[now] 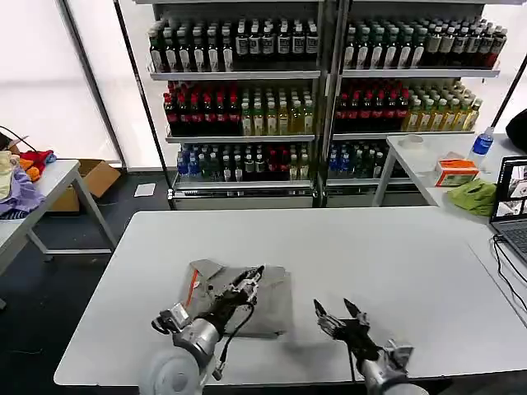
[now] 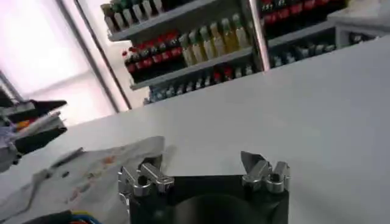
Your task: Fold and organize the clothes.
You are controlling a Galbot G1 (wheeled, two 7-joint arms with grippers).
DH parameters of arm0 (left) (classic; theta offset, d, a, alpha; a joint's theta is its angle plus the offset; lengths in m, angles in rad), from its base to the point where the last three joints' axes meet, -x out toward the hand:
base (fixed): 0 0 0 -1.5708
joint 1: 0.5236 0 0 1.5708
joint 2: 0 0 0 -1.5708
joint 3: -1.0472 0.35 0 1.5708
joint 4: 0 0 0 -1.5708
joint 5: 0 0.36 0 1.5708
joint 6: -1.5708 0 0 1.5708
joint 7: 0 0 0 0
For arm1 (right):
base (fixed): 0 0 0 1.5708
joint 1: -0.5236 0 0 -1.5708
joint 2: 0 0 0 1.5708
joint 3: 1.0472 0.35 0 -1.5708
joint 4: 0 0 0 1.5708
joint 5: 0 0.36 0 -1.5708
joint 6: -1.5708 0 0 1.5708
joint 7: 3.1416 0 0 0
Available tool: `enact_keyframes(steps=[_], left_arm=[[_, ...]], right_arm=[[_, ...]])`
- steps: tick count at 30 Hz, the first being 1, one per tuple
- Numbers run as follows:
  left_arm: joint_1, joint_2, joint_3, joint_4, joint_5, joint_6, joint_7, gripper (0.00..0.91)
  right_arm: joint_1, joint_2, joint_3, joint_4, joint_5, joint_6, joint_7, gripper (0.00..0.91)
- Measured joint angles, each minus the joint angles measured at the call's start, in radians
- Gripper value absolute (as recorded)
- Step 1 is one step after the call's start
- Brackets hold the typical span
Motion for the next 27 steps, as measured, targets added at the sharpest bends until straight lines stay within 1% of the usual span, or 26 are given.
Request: enact_keyframes(steps=[4,5,6,7,11,16,22,27], left_arm=[[0.015,0.010,-0.065,-0.045,-0.003,-0.001,0.010,0.907],[0.020,0.011,-0.080,-0.057,-0.003,-0.001,0.012,0.907],[0.025,0.012,-0.090,-0.066,-0.003,-0.001,0.015,0.907],[0.030,0.011,-0.099,-0.075,-0.003,-0.001,0.016,0.907],[0.041,0.007,-0.130,-0.105,-0.002,-0.002,0.018,0.907],[0.041,0.009,-0.165,-0.126,-0.005,-0.001,0.015,0.907],[0.048,0.009,-0.190,-0.141,-0.006,0.000,0.011,0.907],[0.052,0.012,-0.212,-0.144,-0.012,0.000,0.014,0.907]], right_arm=[[0.101,0.030,-0.090,-0.078,0.041,-0.028,0.033,0.907],[0.121,0.038,-0.110,-0.095,0.049,-0.033,0.040,0.635],[0.140,0.045,-0.129,-0.111,0.056,-0.039,0.046,0.101],[0.159,0.053,-0.149,-0.129,0.064,-0.045,0.053,0.000],[0.210,0.077,-0.213,-0.178,0.085,-0.053,0.068,0.000],[0.245,0.089,-0.254,-0.204,0.125,-0.065,0.087,0.000],[0.251,0.084,-0.263,-0.205,0.203,-0.062,0.086,0.000],[0.244,0.064,-0.236,-0.185,0.254,-0.069,0.080,0.000]])
